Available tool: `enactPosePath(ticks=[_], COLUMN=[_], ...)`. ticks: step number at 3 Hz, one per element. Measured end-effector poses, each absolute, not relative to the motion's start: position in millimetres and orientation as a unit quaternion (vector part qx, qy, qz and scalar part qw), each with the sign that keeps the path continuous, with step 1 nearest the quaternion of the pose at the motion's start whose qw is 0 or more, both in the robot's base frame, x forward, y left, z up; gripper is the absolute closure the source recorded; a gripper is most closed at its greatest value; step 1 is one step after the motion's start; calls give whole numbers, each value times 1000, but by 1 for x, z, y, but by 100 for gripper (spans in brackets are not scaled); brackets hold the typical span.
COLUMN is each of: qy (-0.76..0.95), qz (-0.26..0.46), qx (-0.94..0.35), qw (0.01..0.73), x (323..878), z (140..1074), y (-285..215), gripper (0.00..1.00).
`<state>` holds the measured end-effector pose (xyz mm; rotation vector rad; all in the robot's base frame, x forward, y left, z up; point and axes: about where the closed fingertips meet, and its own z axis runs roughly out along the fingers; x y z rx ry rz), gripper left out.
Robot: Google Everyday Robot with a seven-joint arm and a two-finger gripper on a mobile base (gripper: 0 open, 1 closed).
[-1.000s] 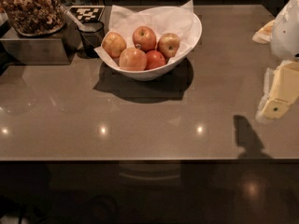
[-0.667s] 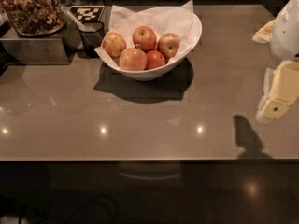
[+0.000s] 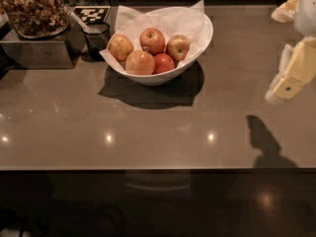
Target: Pick apple from white bowl
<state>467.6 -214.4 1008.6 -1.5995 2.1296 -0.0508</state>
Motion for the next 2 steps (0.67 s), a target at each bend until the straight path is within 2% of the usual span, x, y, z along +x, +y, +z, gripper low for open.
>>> enactPosePath(ticks=[2], qy=[748], qz=[43], qx=[-573], qw=[332], x=[526], z=[1066], y=[-203], gripper=[0])
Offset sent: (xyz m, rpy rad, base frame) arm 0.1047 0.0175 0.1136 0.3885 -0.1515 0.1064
